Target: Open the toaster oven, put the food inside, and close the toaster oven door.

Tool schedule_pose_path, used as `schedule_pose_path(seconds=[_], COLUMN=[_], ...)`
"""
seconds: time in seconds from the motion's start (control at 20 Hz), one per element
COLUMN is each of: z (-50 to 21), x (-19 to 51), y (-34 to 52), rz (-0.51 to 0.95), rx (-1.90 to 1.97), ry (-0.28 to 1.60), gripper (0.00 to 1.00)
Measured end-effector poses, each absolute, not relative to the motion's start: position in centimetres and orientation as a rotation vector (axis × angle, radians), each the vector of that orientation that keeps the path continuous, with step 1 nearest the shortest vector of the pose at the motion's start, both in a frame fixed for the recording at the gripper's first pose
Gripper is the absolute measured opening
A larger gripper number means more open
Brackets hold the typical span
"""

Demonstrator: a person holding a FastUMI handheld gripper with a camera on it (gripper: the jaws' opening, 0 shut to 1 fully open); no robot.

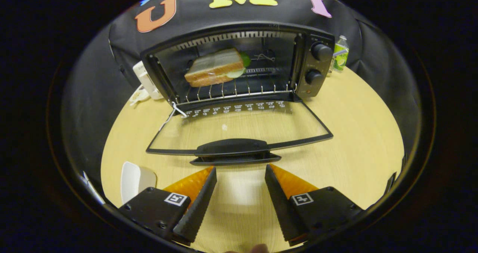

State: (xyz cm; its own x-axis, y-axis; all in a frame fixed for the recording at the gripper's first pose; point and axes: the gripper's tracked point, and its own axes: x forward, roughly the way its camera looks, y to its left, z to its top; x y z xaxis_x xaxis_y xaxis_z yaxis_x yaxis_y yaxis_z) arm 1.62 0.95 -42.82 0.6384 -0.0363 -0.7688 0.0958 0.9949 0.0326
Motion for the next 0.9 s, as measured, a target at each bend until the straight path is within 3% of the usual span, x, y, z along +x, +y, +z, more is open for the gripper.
schedule_pose_path(seconds=[0.55, 0.9], z=[-33.8, -21.3], x=[4.2, 4.6], y=[1.0, 2.2], rz=[-0.063, -0.022], rx=[0.043, 0.021], ry=[0.664, 0.443], gripper=[0.87, 0.87])
